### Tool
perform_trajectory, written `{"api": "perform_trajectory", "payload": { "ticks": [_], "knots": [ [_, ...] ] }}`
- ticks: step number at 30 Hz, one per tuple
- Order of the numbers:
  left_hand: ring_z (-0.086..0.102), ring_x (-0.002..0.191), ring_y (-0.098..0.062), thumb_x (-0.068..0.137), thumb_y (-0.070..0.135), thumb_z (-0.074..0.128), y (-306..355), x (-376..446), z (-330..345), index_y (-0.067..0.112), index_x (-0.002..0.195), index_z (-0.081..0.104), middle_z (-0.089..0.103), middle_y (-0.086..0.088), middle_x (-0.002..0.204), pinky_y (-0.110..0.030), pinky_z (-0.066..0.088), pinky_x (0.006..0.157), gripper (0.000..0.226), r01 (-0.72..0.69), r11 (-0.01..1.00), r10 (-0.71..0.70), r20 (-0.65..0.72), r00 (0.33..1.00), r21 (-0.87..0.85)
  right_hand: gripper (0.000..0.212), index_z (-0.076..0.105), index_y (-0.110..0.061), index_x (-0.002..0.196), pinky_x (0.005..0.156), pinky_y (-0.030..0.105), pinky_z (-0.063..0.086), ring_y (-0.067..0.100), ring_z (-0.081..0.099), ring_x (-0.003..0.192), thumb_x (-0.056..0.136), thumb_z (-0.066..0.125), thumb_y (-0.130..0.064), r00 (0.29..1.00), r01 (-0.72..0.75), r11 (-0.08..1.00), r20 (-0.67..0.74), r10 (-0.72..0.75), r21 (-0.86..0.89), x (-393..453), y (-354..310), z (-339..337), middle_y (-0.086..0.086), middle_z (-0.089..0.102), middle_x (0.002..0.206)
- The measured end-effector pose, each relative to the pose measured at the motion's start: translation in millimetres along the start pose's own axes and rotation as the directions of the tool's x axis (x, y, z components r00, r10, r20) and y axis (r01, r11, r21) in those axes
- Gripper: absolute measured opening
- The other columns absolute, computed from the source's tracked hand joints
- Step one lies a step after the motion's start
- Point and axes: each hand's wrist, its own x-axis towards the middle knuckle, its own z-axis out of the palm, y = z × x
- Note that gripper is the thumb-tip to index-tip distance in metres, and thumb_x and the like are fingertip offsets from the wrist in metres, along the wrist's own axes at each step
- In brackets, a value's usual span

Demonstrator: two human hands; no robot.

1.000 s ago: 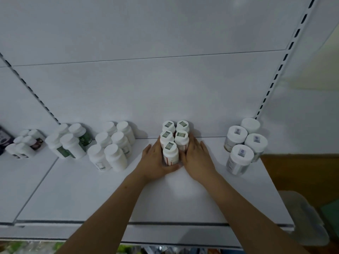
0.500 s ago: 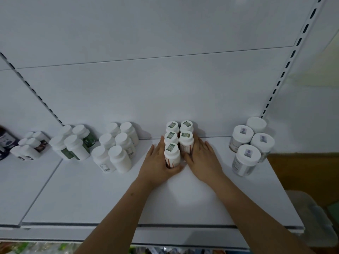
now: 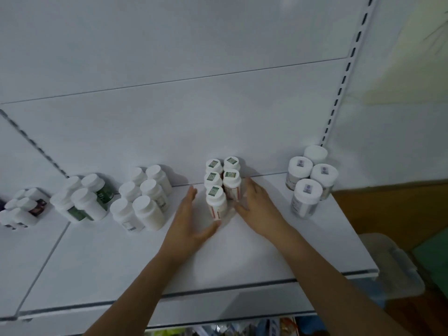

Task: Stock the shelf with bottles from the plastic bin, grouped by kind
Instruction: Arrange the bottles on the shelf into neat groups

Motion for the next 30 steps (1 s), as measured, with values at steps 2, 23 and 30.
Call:
{"api": "perform_trajectory", "payload": {
  "ticks": [2,23,30],
  "knots": [
    [0.045,0.13,-0.012,0.086,0.046,0.069,12,-18,-7,0.021,0.147,0.035,0.043,0.002,0.143,-0.035,0.043,0.107,0.074,-0.083,0.995,0.092,-0.21,0.973,0.049,0.055,0.031,-0.009,0.15,0.114,0.031,0.025,0.023,0.031,0.142,0.102,0.048,-0.029,0.997,0.048,0.998,-0.059,-0.046,0.032,-26,-12,-14,0.008,0.032,0.156],
    [0.011,0.151,-0.014,0.082,0.056,0.068,152,18,130,0.017,0.156,-0.005,0.006,0.002,0.165,-0.028,0.015,0.119,0.111,-0.125,0.989,0.136,0.139,0.981,-0.083,0.073,0.024,-0.021,0.155,0.115,0.039,0.032,0.018,0.034,0.143,0.095,0.056,-0.047,0.83,-0.29,0.761,-0.243,0.502,0.58,-42,100,-143,-0.001,0.029,0.16],
    [0.028,0.146,-0.017,0.083,0.048,0.062,148,38,159,0.013,0.157,0.007,0.024,-0.003,0.16,-0.041,0.03,0.118,0.098,-0.135,0.976,0.163,0.16,0.974,-0.173,0.054,0.033,-0.02,0.149,0.102,0.034,0.037,0.022,0.047,0.126,0.1,0.051,-0.033,0.864,-0.333,0.734,-0.12,0.488,0.592,-28,93,-136,0.003,0.045,0.148]
  ]
}}
